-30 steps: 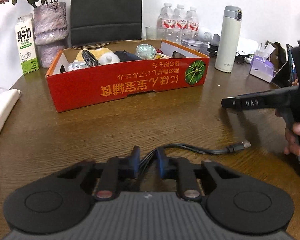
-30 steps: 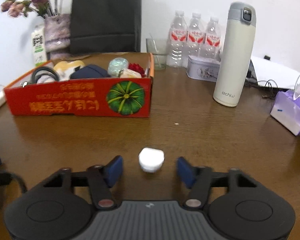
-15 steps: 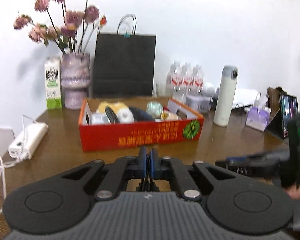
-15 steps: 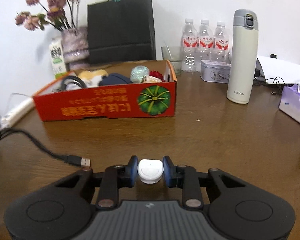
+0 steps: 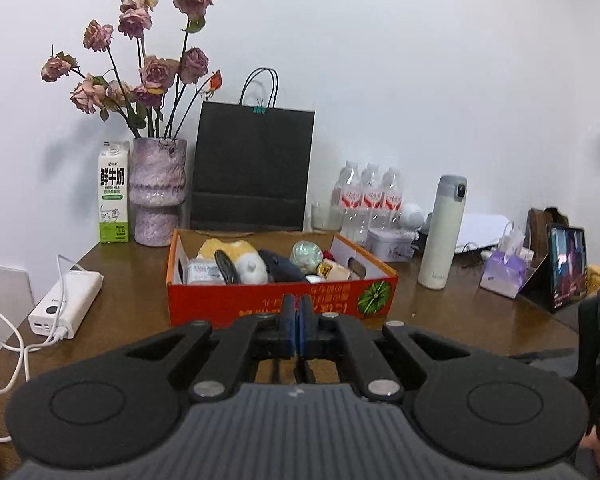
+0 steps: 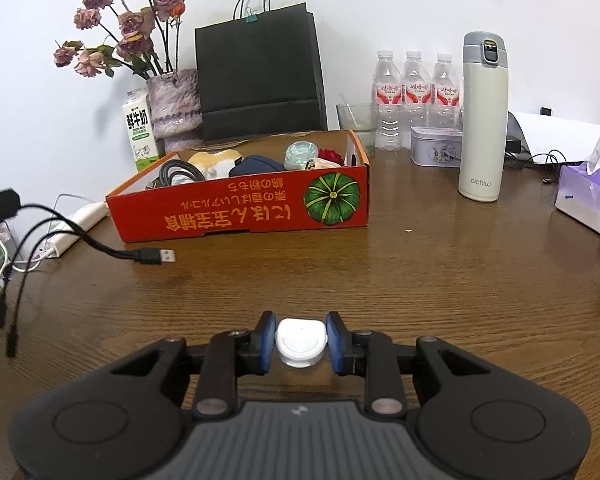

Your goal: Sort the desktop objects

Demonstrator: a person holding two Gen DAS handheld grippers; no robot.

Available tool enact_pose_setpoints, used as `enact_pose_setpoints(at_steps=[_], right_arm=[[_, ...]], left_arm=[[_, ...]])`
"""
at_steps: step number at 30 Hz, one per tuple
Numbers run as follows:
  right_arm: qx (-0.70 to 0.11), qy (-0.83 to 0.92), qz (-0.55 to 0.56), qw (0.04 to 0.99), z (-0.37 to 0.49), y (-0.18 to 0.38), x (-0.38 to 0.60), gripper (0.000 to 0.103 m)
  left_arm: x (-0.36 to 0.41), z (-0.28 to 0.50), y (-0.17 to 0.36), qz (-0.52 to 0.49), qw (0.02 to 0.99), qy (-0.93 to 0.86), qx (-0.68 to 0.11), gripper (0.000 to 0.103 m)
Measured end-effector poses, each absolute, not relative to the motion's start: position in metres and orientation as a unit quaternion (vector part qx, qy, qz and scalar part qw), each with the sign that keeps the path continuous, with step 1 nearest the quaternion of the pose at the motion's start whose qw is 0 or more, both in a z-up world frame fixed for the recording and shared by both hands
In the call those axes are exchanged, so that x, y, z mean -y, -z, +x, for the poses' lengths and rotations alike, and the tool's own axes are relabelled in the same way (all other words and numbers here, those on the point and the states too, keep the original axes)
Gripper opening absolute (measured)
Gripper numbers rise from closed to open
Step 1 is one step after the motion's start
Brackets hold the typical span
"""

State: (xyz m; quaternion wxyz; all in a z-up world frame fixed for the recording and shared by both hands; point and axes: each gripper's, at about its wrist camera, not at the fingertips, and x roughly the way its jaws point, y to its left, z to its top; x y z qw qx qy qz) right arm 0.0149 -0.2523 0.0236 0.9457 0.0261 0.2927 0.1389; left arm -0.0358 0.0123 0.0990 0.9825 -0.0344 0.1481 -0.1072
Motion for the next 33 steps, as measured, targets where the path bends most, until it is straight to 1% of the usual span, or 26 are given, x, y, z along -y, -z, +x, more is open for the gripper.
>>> enact_pose_setpoints(at_steps=[5,8,11,15,17,18,20,21,22,23,24,25,27,29,30,31,33], right_arm=[[-0.277,-0.143,0.035,0.95,0.017,-0.034,0.254,0.026],[-0.263,-0.158,0.034,0.951,0.027,-0.05,0.253,0.026],[-0.246,-0.18,0.048,0.951,0.049,-0.076,0.253,0.026],[-0.222,-0.19,0.047,0.955,0.104,-0.114,0.246,0.026],[-0.244,-0.197,0.039,0.949,0.146,-0.124,0.236,0.026],[-0.262,-0.196,0.035,0.944,0.168,-0.123,0.229,0.026],[-0.317,-0.188,0.028,0.929,0.213,-0.112,0.217,0.026],[-0.332,-0.181,0.031,0.925,0.231,-0.105,0.213,0.026],[-0.348,-0.173,0.029,0.921,0.247,-0.096,0.21,0.026],[-0.37,-0.156,0.024,0.915,0.262,-0.085,0.207,0.029],[-0.386,-0.141,0.024,0.911,0.268,-0.077,0.206,0.032],[-0.391,-0.141,0.03,0.909,0.269,-0.072,0.207,0.036],[-0.369,-0.16,0.052,0.914,0.255,-0.07,0.214,0.04],[-0.348,-0.159,0.059,0.922,0.235,-0.073,0.22,0.058],[-0.337,-0.153,0.057,0.927,0.223,-0.075,0.222,0.06],[-0.327,-0.148,0.054,0.932,0.208,-0.075,0.224,0.062],[-0.316,-0.149,0.053,0.935,0.178,-0.073,0.23,0.062]], left_arm=[[-0.018,-0.024,-0.111,-0.039,0.982,0.114,-0.143,0.002],[-0.028,0.0,-0.128,-0.046,0.981,0.121,-0.143,0.002],[-0.036,0.046,-0.155,-0.056,0.978,0.128,-0.153,0.002],[-0.033,0.123,-0.179,-0.071,0.968,0.148,-0.188,0.002],[-0.028,0.166,-0.174,-0.092,0.96,0.146,-0.219,0.002],[-0.022,0.189,-0.166,-0.083,0.957,0.148,-0.236,0.003],[-0.016,0.226,-0.141,-0.094,0.951,0.133,-0.261,0.003],[-0.014,0.244,-0.125,-0.098,0.943,0.135,-0.287,0.005],[-0.011,0.257,-0.11,-0.096,0.937,0.12,-0.313,0.01],[-0.01,0.262,-0.098,-0.095,0.935,0.095,-0.329,0.014],[-0.01,0.259,-0.092,-0.094,0.937,0.087,-0.324,0.034],[-0.012,0.248,-0.09,-0.094,0.946,0.088,-0.299,0.062],[-0.012,0.214,-0.093,-0.077,0.969,0.077,-0.224,0.089],[-0.008,0.175,-0.102,-0.045,0.981,0.049,-0.185,0.095],[-0.009,0.161,-0.105,-0.043,0.982,0.044,-0.18,0.1],[-0.01,0.139,-0.107,-0.051,0.982,0.047,-0.175,0.103],[-0.013,0.105,-0.104,-0.073,0.98,0.069,-0.174,0.103]])
